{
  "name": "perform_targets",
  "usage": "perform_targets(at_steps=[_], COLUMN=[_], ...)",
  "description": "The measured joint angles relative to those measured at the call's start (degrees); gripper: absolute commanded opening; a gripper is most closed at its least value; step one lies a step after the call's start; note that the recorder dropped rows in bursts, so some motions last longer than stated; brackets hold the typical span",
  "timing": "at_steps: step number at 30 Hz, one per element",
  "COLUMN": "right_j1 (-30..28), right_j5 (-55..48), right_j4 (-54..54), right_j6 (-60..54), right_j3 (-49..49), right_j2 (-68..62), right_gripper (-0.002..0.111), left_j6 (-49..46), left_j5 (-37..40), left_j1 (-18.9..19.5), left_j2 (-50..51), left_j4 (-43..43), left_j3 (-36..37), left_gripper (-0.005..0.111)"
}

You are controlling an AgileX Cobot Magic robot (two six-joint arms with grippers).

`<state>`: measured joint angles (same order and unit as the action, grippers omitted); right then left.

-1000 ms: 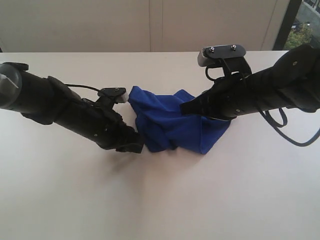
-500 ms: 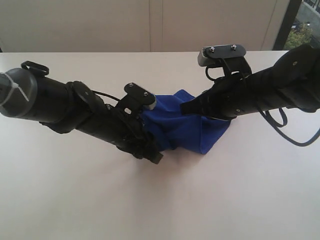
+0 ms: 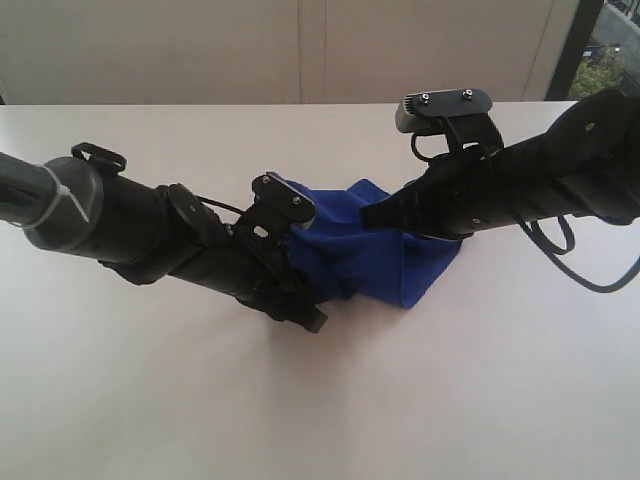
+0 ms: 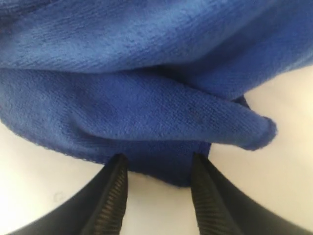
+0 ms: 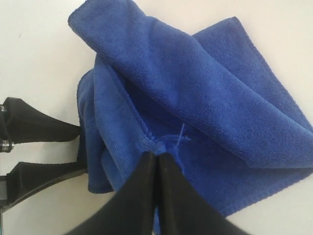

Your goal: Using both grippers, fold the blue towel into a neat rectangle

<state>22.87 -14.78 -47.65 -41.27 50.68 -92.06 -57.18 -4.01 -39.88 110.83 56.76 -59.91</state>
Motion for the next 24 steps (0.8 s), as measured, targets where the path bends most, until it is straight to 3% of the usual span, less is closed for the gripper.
perform_targets(at_steps=[18,20,22,24], right_j1=[0.0,0.0,0.0,0.0], right_j5=[0.1,0.1,0.1,0.1], right_j4=[0.0,0.0,0.0,0.0], right_j6=[0.0,0.0,0.0,0.0], right_j3=[0.0,0.0,0.0,0.0], right_j2=[0.0,0.0,0.0,0.0], right_gripper=[0.000,0.000,0.000,0.000], left_j6=[1.1,1.1,1.1,1.1], left_j5=[2.3,2.6,2.6,2.6], left_j1=[0.0,0.0,0.0,0.0], left_j2=[2.2,2.2,2.2,2.3], left_j4=[0.2,0.2,0.2,0.2], left_j3=[-3.3,-3.4,-3.4,-3.4], left_gripper=[0.047,0.040,0.019,0.006])
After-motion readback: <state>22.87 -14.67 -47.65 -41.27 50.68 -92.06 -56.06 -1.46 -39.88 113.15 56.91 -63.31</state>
